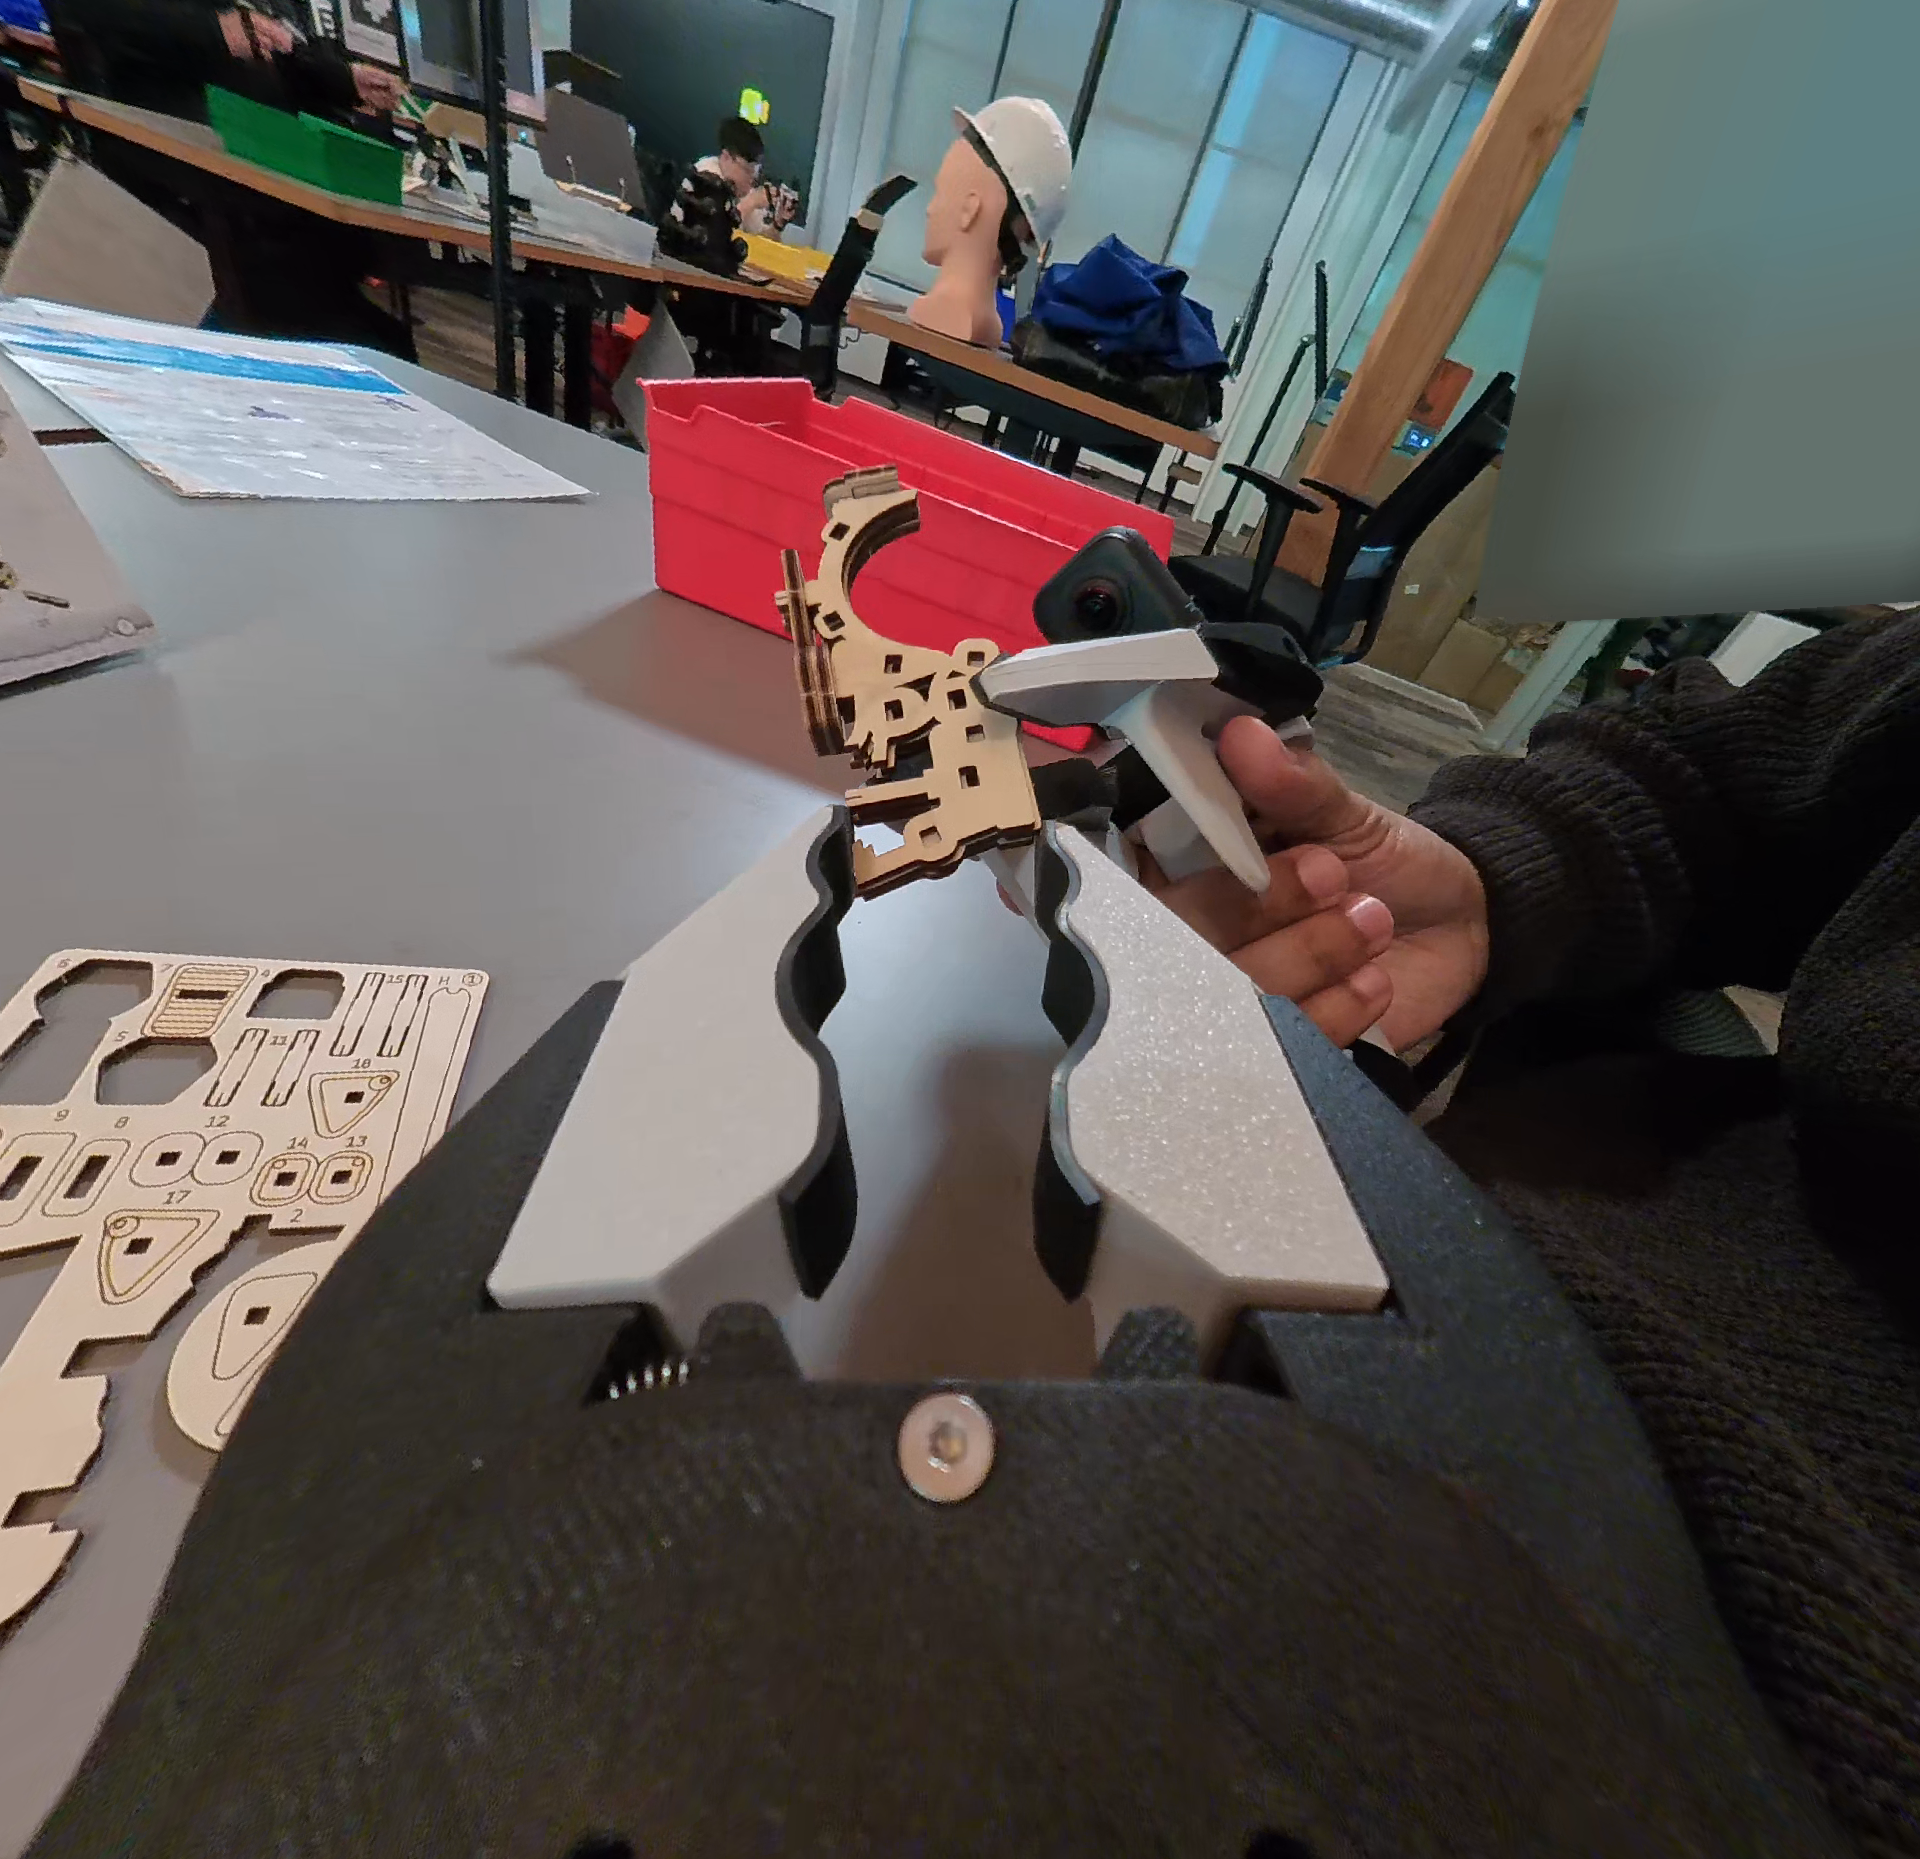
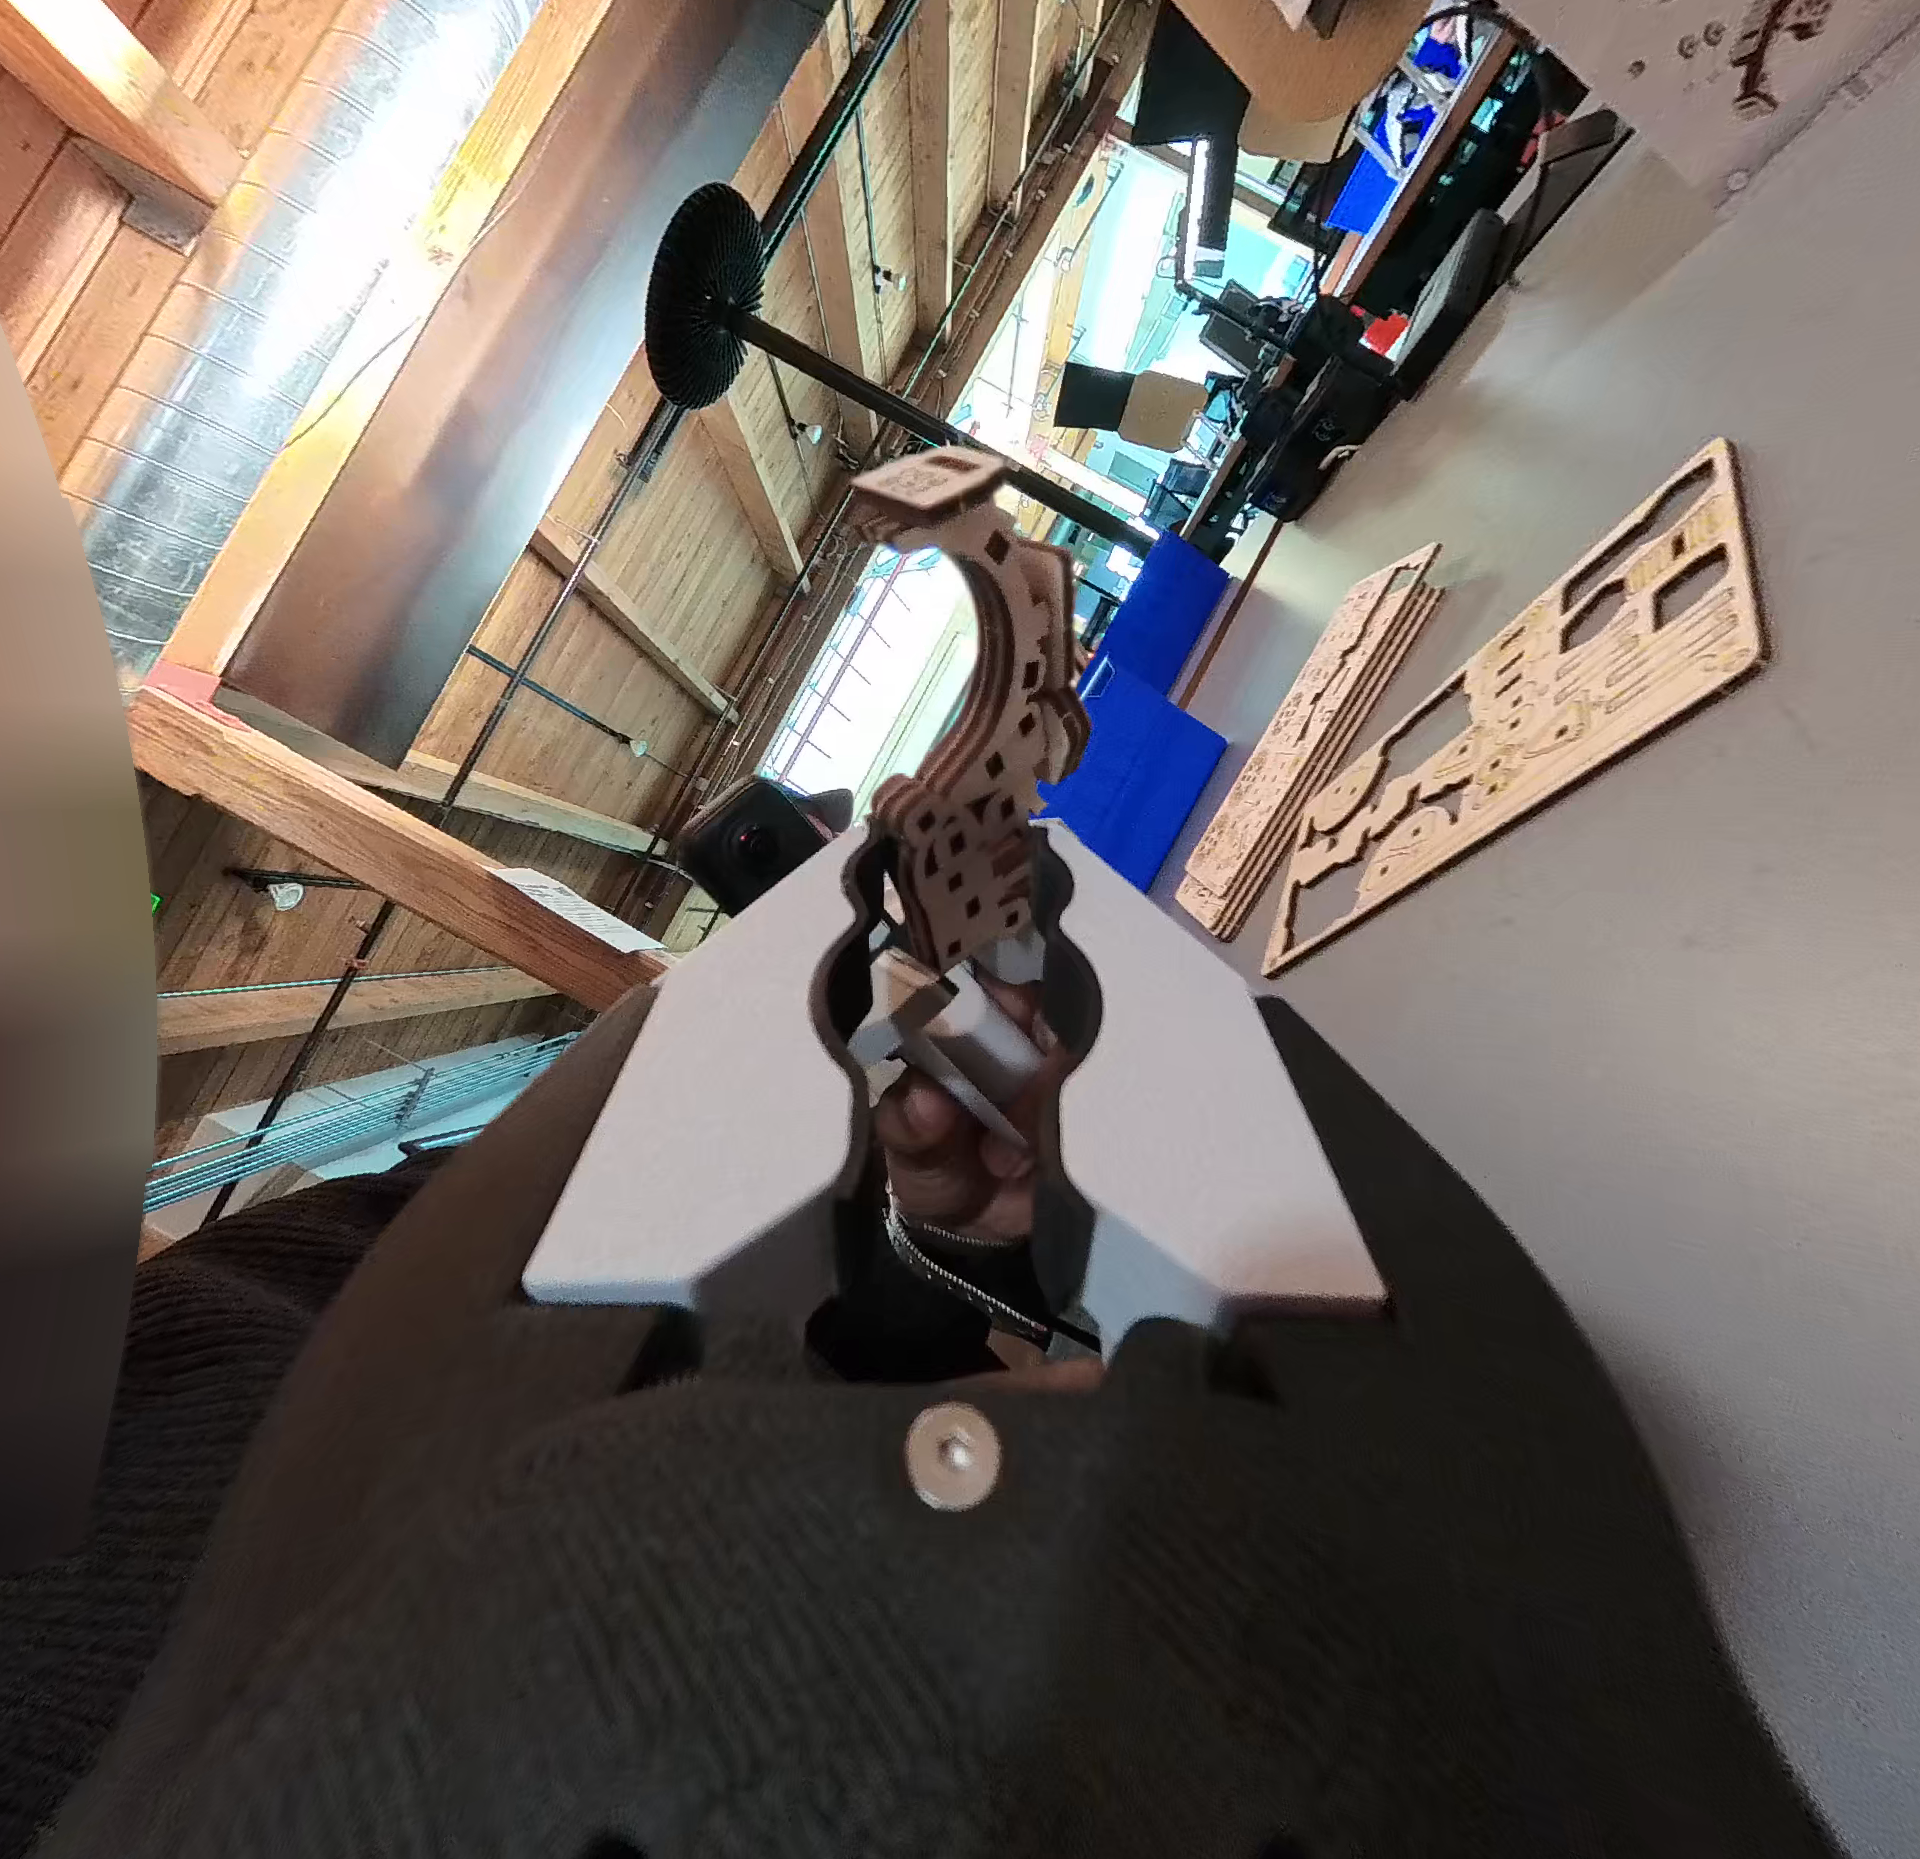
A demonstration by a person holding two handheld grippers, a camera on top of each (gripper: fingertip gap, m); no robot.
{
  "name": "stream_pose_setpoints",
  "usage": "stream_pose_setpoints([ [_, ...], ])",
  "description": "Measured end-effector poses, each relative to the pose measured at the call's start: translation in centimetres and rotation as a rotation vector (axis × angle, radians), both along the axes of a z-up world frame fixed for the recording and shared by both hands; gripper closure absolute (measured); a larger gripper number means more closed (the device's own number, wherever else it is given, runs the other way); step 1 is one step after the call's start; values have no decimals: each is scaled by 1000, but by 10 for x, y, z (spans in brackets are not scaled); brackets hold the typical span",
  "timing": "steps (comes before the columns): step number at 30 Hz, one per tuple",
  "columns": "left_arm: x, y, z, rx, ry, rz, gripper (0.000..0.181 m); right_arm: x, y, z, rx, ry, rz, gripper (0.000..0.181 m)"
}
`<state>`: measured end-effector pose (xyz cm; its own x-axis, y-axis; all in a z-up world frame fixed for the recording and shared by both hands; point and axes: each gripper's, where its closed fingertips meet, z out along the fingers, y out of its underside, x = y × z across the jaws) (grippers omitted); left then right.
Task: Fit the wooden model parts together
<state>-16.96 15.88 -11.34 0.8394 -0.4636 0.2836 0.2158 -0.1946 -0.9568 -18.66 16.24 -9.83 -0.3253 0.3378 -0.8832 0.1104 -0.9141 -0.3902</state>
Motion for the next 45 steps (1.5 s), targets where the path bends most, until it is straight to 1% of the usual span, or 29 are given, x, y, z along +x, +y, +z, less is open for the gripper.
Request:
stream_pose_setpoints([
  [5,1,-1,3,22,20,2,148,1,-1,4,8,23,1,154],
  [14,1,0,2,0,-24,-5,145,0,0,0,-23,11,3,154],
  [18,0,-1,3,8,-40,-16,148,0,-1,2,-7,19,6,154],
  [24,2,-2,6,29,-15,-23,147,2,-1,6,14,35,4,154],
  [27,2,0,2,1,-28,-22,147,1,0,2,22,7,27,154],
  [29,1,1,2,2,-6,-21,145,2,1,0,14,-3,75,154],
  [31,-3,2,6,45,78,15,121,5,3,2,-13,2,131,154],
  [32,-4,2,8,75,131,27,112,6,2,2,-17,-6,163,154],
  [34,0,-1,14,140,231,26,102,9,-3,-4,1,-46,251,155],
  [35,5,-3,15,175,284,4,99,10,-8,-9,13,-74,303,155],
  [37,19,-10,12,235,417,-49,97,15,-16,-15,27,-118,395,154],
  [40,35,-16,-7,262,615,-124,98,24,-30,-25,31,-187,535,154],
  [43,42,-19,-19,249,663,-157,109,33,-45,-39,31,-263,655,154],
  [45,46,-22,-27,228,681,-202,119,36,-51,-38,0,-265,695,154],
])
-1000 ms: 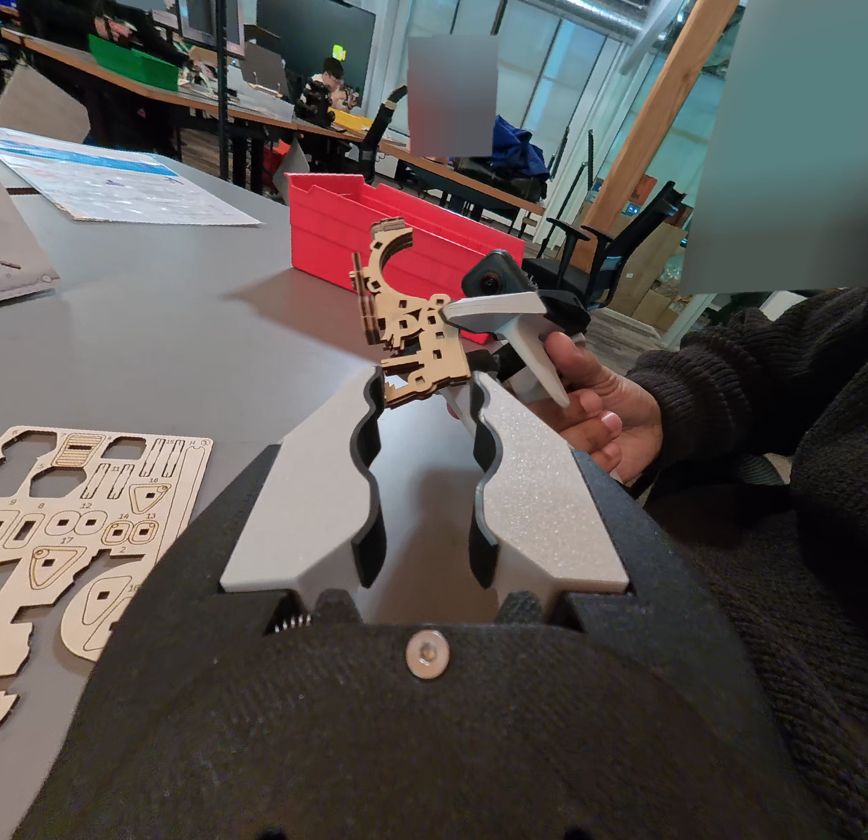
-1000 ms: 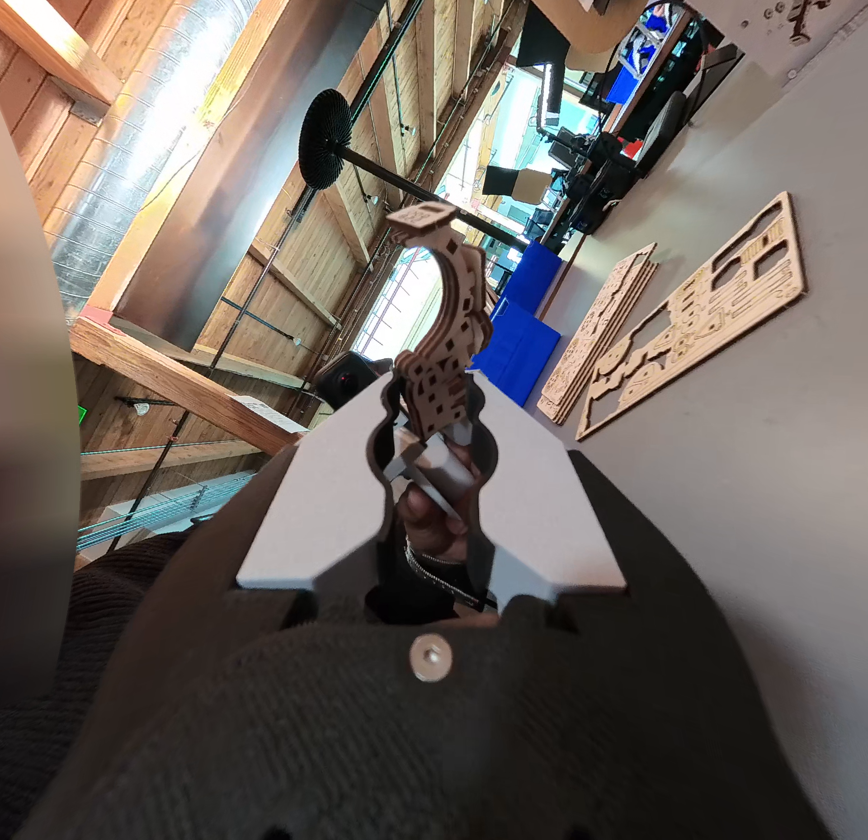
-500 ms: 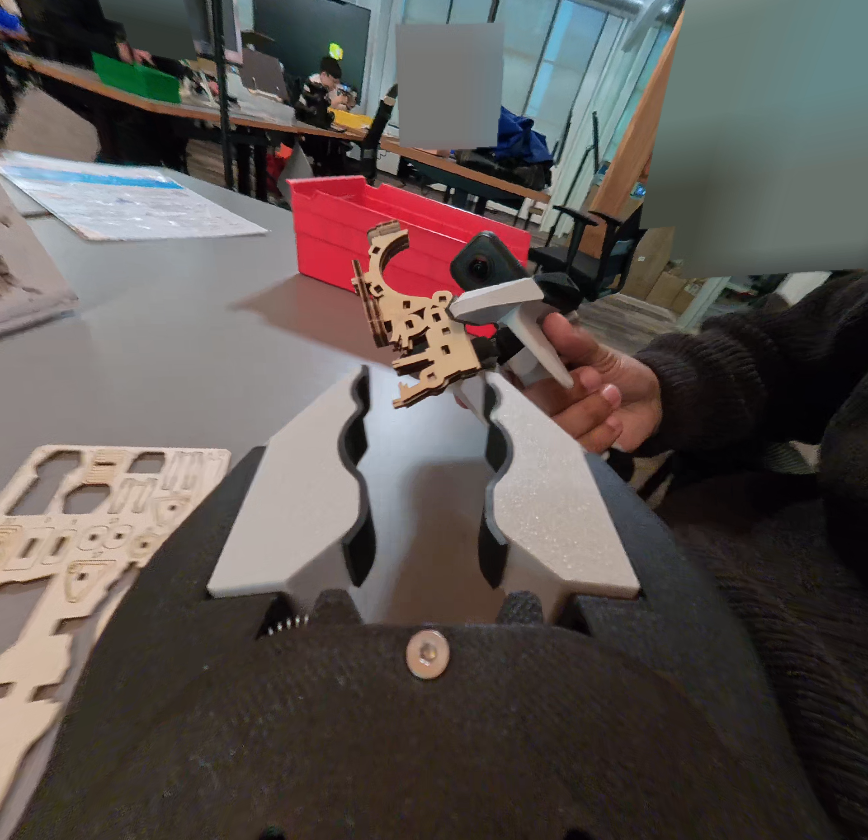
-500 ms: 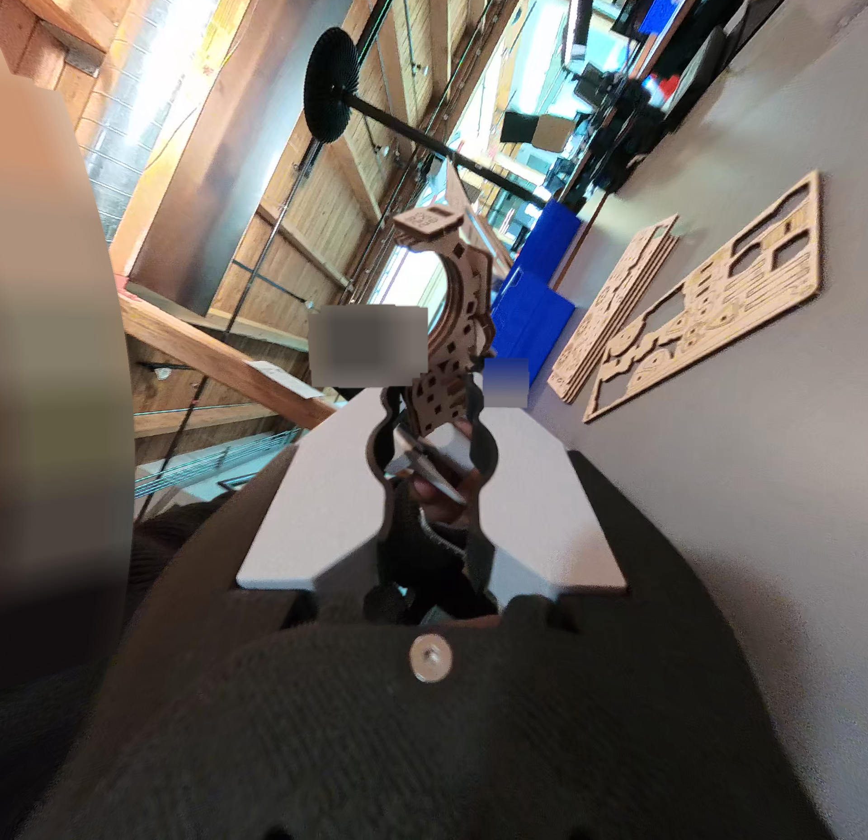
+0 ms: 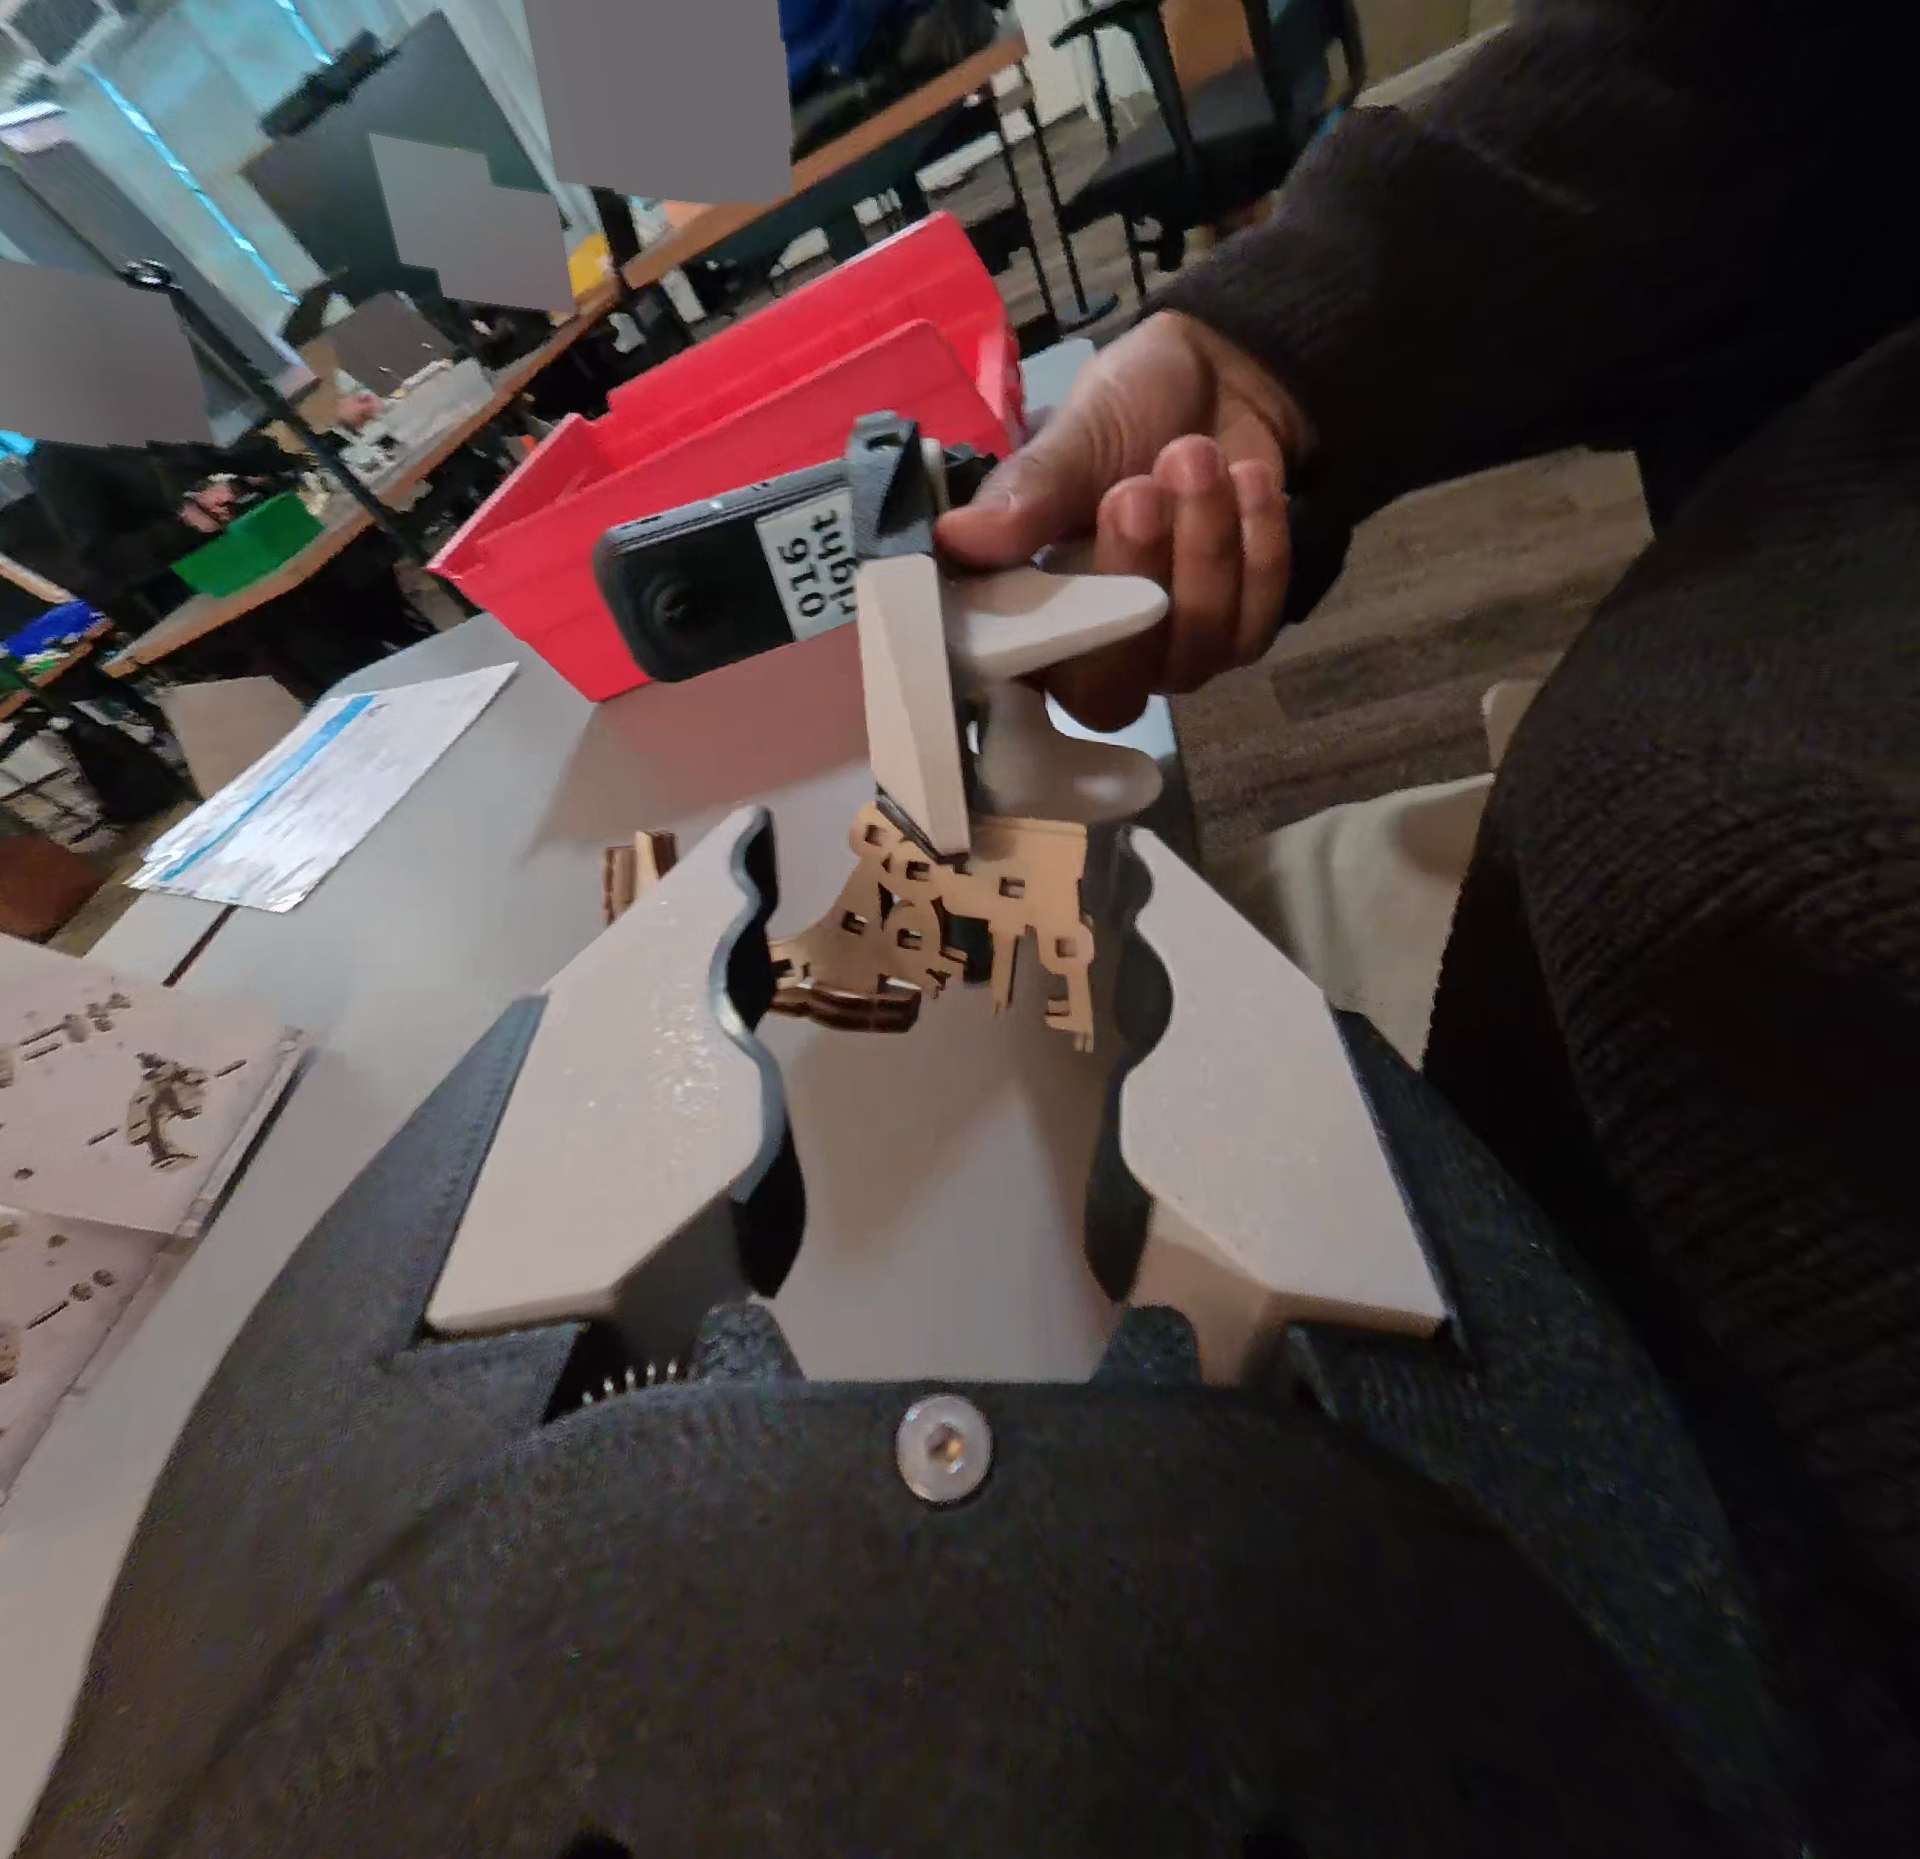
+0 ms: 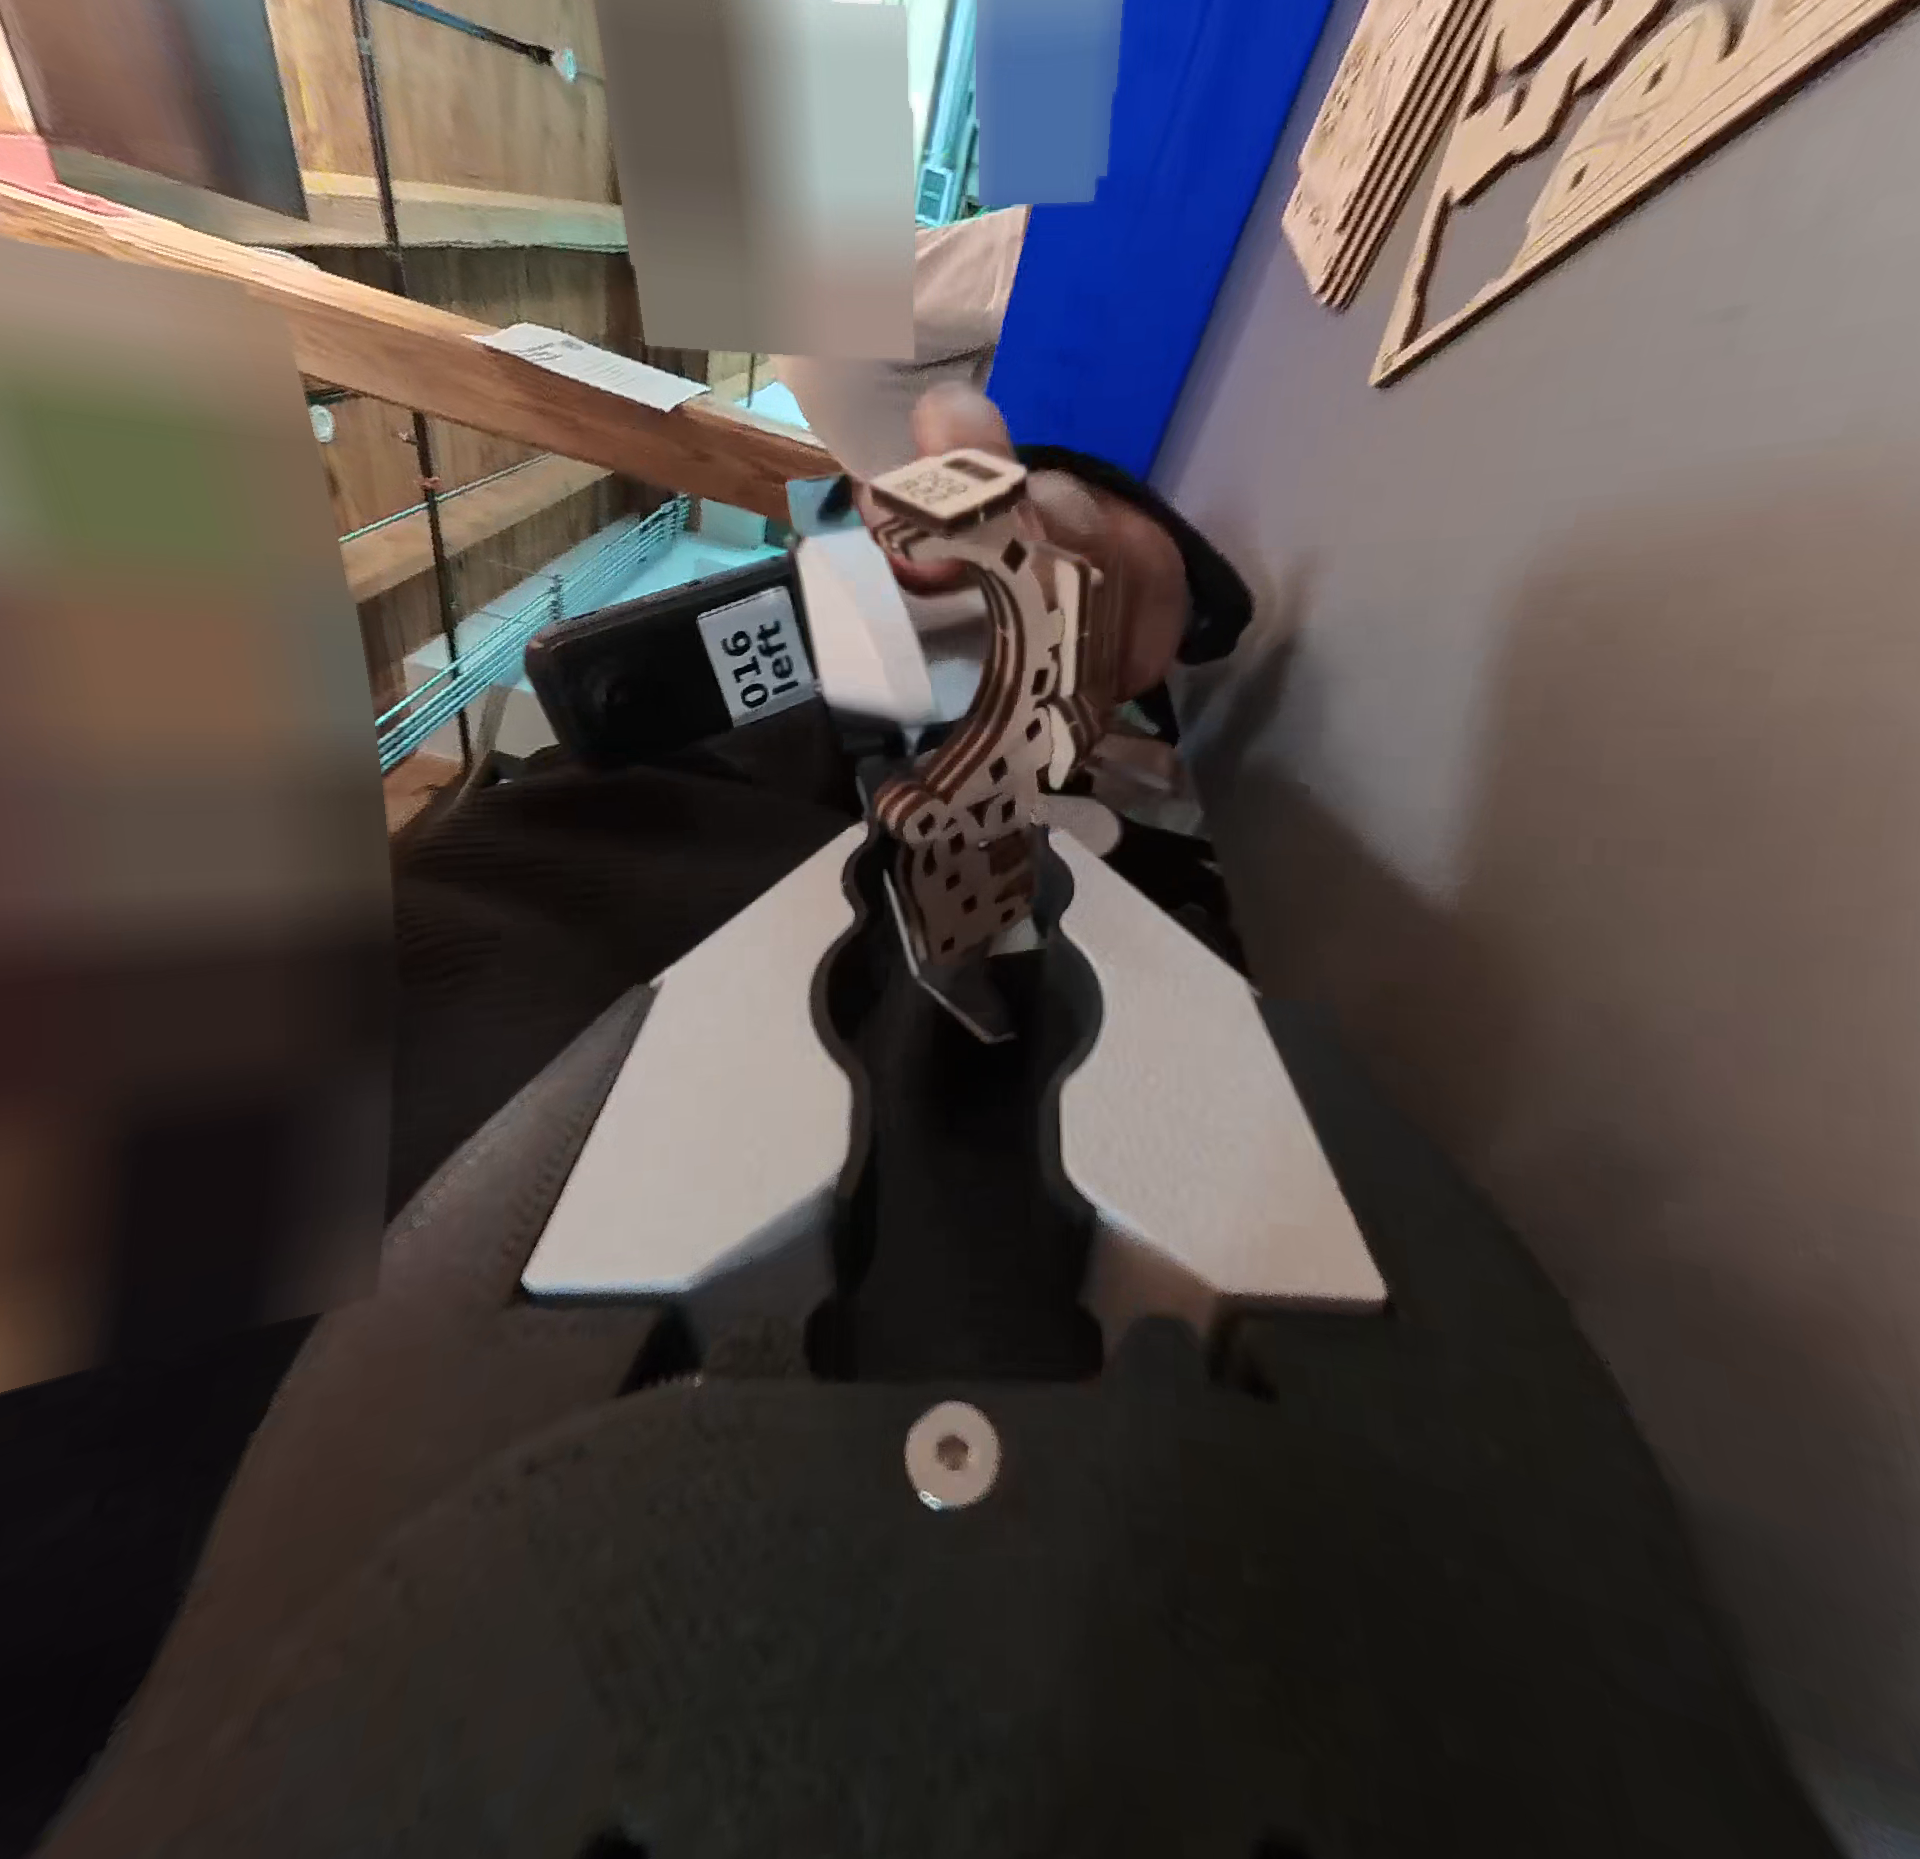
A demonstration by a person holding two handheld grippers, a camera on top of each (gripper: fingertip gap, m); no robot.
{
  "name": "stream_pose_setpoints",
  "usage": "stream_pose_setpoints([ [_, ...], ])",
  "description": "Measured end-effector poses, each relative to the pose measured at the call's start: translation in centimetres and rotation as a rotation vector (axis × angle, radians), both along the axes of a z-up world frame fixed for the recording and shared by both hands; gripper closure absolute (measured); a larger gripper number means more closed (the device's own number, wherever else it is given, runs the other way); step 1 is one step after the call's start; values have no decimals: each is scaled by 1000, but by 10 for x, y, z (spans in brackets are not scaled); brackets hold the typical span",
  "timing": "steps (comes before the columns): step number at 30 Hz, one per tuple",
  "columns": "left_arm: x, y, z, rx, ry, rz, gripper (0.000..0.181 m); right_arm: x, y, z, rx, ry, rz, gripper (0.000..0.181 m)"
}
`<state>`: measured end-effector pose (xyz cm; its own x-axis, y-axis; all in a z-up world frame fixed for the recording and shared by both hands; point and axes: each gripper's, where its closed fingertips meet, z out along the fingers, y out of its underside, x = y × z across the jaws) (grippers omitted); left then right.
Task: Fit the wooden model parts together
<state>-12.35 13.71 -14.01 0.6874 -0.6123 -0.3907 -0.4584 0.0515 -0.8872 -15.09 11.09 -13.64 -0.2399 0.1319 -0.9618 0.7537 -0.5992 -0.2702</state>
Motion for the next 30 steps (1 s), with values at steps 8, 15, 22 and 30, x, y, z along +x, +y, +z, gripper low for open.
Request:
stream_pose_setpoints([
  [8,-10,4,10,-2,-79,35,135,1,6,10,-25,54,-9,120],
  [15,-32,10,36,-148,-529,44,135,-11,42,25,378,312,-254,125],
  [22,-41,13,41,-287,-797,15,136,-9,44,45,729,582,-387,123],
  [30,-41,14,45,-501,-1177,-81,135,-8,21,39,1188,824,-395,93],
])
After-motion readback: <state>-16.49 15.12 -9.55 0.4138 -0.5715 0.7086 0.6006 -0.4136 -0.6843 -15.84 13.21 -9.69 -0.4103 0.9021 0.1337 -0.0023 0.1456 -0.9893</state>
